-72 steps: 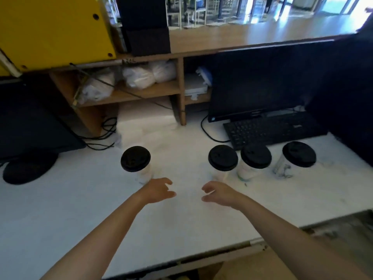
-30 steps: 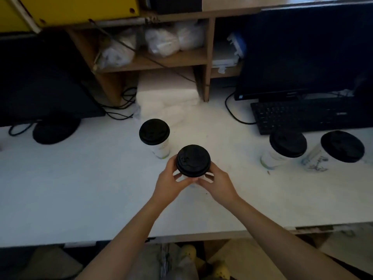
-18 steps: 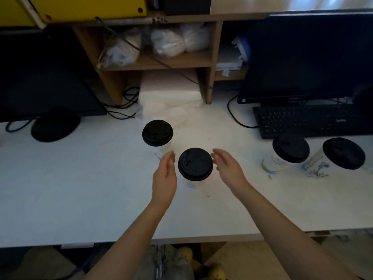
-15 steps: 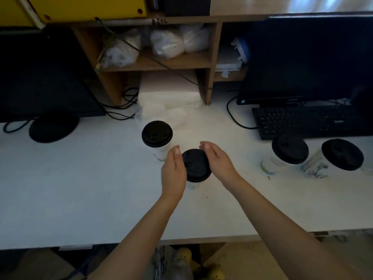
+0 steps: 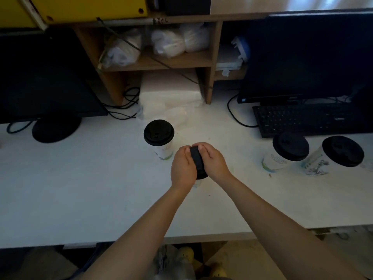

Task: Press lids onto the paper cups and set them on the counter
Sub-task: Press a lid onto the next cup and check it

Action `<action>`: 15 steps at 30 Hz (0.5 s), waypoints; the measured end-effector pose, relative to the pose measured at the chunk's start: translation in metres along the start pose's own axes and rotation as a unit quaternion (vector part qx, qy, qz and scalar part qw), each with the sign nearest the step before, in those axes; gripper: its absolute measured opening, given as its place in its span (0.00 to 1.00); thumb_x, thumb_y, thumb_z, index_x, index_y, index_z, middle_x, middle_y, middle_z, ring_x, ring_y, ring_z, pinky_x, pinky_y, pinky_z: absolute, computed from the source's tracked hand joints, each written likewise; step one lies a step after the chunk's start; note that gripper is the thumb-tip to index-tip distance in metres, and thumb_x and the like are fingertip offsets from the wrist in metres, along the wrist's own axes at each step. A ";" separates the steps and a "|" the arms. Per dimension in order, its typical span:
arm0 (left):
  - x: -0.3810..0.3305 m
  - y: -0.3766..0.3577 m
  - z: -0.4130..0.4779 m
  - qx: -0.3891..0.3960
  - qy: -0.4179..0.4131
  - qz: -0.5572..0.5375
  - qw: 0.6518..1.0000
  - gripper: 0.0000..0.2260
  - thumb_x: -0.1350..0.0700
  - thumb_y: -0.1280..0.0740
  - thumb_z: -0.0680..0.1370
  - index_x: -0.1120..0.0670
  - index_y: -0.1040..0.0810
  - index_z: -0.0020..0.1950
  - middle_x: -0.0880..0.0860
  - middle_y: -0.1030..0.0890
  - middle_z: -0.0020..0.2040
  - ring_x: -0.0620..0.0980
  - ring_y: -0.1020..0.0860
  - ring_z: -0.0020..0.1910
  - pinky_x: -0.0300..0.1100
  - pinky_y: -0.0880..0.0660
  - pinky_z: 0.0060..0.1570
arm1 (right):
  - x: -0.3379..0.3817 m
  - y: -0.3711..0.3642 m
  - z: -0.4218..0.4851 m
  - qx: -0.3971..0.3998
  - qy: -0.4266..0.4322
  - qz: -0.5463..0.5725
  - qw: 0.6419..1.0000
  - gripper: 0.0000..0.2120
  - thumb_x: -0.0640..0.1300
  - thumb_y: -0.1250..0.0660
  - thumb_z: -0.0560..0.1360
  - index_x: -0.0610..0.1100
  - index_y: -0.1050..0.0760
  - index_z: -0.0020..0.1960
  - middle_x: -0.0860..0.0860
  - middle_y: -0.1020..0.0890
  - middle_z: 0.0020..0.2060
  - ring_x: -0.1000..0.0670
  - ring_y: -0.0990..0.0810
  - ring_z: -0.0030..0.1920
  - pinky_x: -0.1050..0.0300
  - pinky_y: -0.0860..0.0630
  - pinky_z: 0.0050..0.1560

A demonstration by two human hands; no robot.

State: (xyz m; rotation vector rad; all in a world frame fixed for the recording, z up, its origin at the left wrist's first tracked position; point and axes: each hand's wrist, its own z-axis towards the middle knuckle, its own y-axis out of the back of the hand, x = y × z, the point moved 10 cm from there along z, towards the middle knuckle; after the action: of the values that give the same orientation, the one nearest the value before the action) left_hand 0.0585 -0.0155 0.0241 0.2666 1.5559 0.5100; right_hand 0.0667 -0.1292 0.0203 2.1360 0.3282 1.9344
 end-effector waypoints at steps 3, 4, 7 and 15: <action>-0.001 -0.008 0.015 0.098 -0.008 -0.005 0.995 0.14 0.54 0.49 0.83 0.55 0.25 0.57 0.52 0.22 0.51 0.48 0.24 0.49 0.35 0.31 0.43 | -0.003 0.006 -0.005 -0.016 -0.035 -0.014 0.999 0.14 0.44 0.48 0.82 0.42 0.26 0.58 0.48 0.21 0.51 0.50 0.24 0.51 0.61 0.29 0.50; 0.000 -0.010 0.022 0.128 -0.002 0.004 0.992 0.14 0.53 0.47 0.82 0.55 0.25 0.59 0.52 0.21 0.54 0.47 0.25 0.52 0.36 0.32 0.47 | -0.007 0.010 -0.009 -0.024 -0.048 -0.019 0.998 0.13 0.44 0.47 0.81 0.42 0.27 0.58 0.49 0.22 0.50 0.51 0.24 0.49 0.63 0.29 0.47; -0.002 -0.004 0.043 0.142 0.002 0.048 0.989 0.16 0.46 0.41 0.80 0.55 0.23 0.60 0.52 0.20 0.57 0.46 0.24 0.52 0.37 0.33 0.50 | -0.019 0.023 -0.029 -0.055 -0.067 -0.016 0.996 0.06 0.45 0.43 0.80 0.44 0.30 0.53 0.54 0.24 0.44 0.60 0.26 0.42 0.77 0.32 0.37; -0.027 0.000 0.054 0.089 -0.054 0.132 0.986 0.24 0.44 0.47 0.81 0.62 0.22 0.48 0.61 0.17 0.46 0.58 0.21 0.47 0.53 0.24 0.51 | -0.025 0.026 -0.049 -0.105 -0.099 0.001 0.989 0.11 0.44 0.41 0.78 0.42 0.33 0.58 0.49 0.26 0.49 0.53 0.26 0.45 0.69 0.33 0.37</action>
State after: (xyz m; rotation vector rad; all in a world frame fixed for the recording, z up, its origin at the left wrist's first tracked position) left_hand 0.1131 -0.0196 0.0483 0.6349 1.4697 0.5529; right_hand 0.0160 -0.1604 0.0099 2.1628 0.0803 1.6559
